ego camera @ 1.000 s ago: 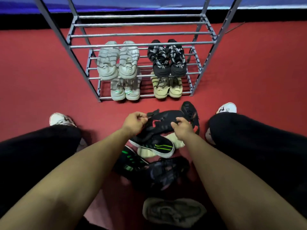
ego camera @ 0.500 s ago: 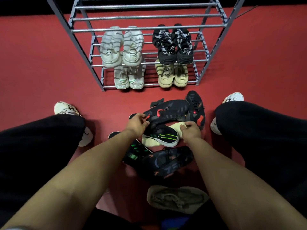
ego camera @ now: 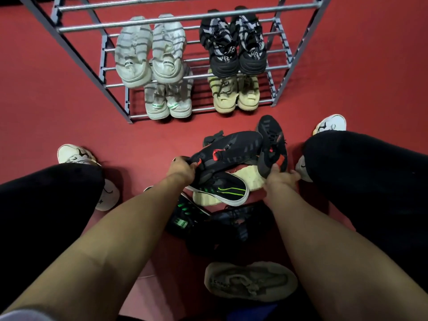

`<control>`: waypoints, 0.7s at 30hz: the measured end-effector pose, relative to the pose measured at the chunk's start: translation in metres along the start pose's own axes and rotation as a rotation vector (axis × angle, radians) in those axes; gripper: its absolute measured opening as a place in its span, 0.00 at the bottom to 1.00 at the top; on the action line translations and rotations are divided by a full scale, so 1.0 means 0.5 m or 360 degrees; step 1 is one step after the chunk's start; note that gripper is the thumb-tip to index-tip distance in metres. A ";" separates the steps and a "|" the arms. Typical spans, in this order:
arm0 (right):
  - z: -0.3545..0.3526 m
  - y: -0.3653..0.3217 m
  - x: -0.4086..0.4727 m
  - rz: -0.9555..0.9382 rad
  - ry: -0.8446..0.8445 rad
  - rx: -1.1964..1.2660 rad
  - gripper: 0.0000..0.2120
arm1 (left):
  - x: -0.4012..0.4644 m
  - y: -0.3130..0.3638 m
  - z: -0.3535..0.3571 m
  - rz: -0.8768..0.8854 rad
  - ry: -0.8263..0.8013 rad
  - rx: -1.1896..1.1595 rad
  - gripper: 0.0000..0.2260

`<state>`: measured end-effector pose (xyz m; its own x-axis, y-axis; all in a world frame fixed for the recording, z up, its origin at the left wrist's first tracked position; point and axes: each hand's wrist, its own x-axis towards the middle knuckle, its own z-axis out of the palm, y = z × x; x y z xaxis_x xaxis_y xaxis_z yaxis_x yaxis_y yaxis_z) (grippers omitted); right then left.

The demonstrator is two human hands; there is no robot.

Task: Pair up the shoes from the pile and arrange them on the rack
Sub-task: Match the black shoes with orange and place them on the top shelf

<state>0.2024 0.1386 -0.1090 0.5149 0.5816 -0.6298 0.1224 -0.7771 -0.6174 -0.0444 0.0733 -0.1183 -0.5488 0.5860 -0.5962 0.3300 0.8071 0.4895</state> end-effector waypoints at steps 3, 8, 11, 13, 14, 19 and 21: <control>0.030 0.021 0.052 0.0016 -0.0130 0.0207 0.39 | -0.001 0.003 0.003 -0.0099 0.0002 -0.0288 0.14; 0.011 -0.012 0.008 0.0221 -0.0319 0.0630 0.23 | -0.024 0.007 -0.022 -0.0271 -0.0239 -0.0666 0.12; -0.004 -0.039 -0.010 0.0287 -0.0509 0.0622 0.13 | -0.062 0.022 -0.059 -0.0409 -0.0587 -0.0724 0.06; -0.008 -0.054 -0.042 0.0274 -0.0617 0.0586 0.09 | -0.086 0.035 -0.085 -0.0388 -0.0704 -0.0764 0.08; -0.007 -0.060 -0.062 0.0272 -0.0678 0.0603 0.10 | -0.099 0.045 -0.096 -0.0355 -0.0733 -0.0802 0.08; -0.021 -0.077 -0.149 0.0271 -0.0861 0.0753 0.13 | -0.170 0.076 -0.140 -0.0209 -0.0734 -0.1018 0.03; -0.035 -0.079 -0.178 0.0233 -0.0948 0.0740 0.13 | -0.201 0.078 -0.164 -0.0158 -0.0679 -0.1120 0.03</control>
<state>0.1666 0.1131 -0.0202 -0.0619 0.6145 -0.7865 -0.3491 -0.7515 -0.5598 -0.0394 0.0399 0.0129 -0.1650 0.6059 -0.7783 -0.3403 0.7057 0.6215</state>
